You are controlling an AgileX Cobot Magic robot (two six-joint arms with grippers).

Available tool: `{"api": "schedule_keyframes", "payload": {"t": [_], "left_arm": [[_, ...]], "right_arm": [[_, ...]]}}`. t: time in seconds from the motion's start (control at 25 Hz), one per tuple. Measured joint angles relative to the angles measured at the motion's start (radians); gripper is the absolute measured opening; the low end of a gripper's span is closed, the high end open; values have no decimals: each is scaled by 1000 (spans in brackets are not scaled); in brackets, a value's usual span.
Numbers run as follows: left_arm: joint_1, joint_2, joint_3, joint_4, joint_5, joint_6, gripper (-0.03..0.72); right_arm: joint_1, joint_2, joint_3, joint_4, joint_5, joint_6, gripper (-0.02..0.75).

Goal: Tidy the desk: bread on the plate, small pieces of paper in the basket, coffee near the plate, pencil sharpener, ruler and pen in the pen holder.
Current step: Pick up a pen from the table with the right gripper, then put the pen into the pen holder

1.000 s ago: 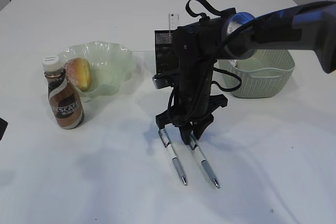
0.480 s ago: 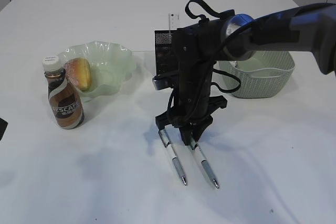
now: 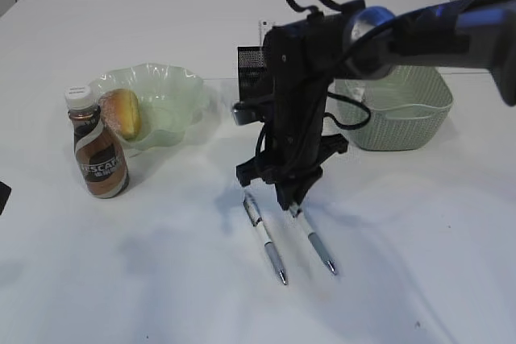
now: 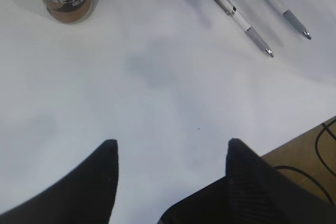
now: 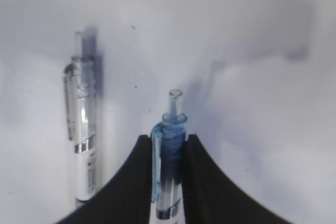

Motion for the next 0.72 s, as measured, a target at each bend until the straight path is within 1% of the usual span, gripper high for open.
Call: {"api": "schedule_keyframes", "payload": {"t": [0.16, 0.28, 0.4, 0.44, 0.48, 0.56, 0.6, 0.64, 0.68, 0.72], "left_arm": [[0, 0, 0, 0, 0, 0, 456], [0, 0, 0, 0, 0, 0, 456], [0, 0, 0, 0, 0, 0, 456], [0, 0, 0, 0, 0, 0, 456], [0, 0, 0, 1, 0, 0, 456], [0, 0, 0, 1, 0, 0, 456], [0, 0, 0, 1, 0, 0, 456], [0, 0, 0, 1, 0, 0, 456], [0, 0, 0, 1, 0, 0, 456], [0, 0, 0, 2, 0, 0, 456]], "right_arm": [[0, -49, -49, 0, 22, -20, 116], [0, -99, -123, 0, 39, -57, 115], [0, -125, -202, 0, -3, -82, 115], [0, -125, -202, 0, -3, -82, 115], [0, -130, -244, -2, -49, -98, 114], [0, -132, -273, -2, -91, -109, 113], [0, -132, -296, -2, -141, -125, 113], [0, -132, -296, -2, -141, -125, 113], [0, -133, -307, -3, -218, -146, 113], [0, -134, -309, -6, -258, -157, 113]]}}
